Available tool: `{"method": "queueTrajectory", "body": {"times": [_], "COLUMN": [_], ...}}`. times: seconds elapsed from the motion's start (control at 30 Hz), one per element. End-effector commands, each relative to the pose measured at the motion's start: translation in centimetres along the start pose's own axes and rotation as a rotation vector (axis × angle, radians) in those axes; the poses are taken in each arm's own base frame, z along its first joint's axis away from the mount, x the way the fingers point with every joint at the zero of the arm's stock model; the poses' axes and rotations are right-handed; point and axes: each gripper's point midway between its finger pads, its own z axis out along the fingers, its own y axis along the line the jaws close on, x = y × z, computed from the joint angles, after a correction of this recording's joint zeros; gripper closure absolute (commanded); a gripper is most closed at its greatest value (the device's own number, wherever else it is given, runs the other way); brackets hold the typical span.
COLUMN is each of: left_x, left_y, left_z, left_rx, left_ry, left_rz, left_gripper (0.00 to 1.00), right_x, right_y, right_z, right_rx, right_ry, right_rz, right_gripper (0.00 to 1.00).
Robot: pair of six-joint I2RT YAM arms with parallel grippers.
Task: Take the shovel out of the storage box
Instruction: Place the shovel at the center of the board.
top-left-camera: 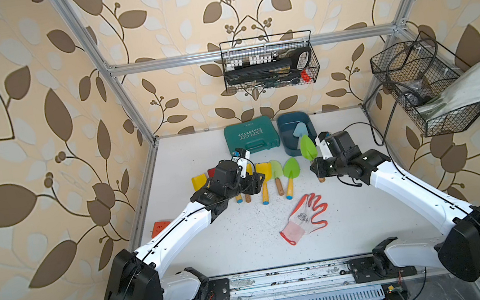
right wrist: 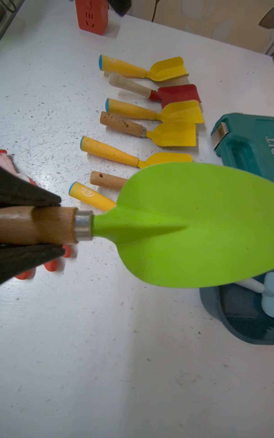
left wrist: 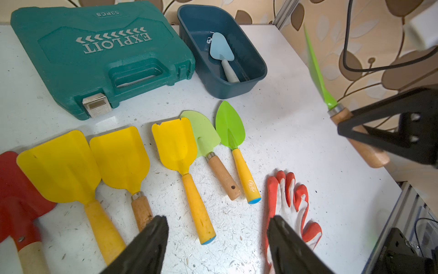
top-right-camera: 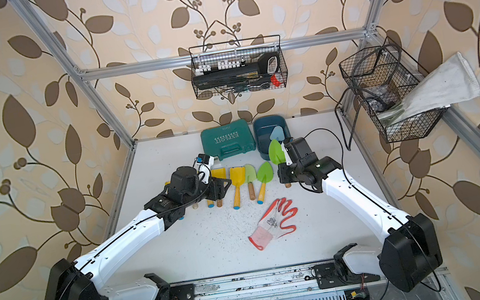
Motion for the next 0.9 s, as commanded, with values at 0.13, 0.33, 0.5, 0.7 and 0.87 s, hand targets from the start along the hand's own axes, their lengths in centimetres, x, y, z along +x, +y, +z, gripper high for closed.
{"method": "queueTrajectory", "body": {"times": [0.13,0.33,0.5,0.7,0.87], "left_x": [-1.0,-1.0,-1.0,-0.9,-0.6], "left_y": [-0.4,-0.2,0.0,0.1,-0.1], "left_z": [-0.2,-0.2,-0.2,0.0,0.4], "left_rx": [-0.003,-0.014,-0.023,-0.028,-0.017], "left_ry": [-0.022,-0.018,-0.018,-0.010,0.004], "left_rz": [0.007,0.009,0.011,0.015,0.009], "left_gripper": [0.28,0.28,0.28,0.28,0.28], "right_x": [3.1,4.2,3.9,3.0,2.9], "right_y": [-0.2,-1.1,-2.0,-4.2,-5.1], "right_z": [3.8,7.1,9.2,11.0,12.7], "right_rx": [0.004,0.046,0.093,0.158,0.184], "right_ry": [0.129,0.178,0.201,0.187,0.198], "right_rz": [0.008,0.036,0.066,0.115,0.137], "right_gripper": [0.90,0.90,0.86,0.86,0.86]}}
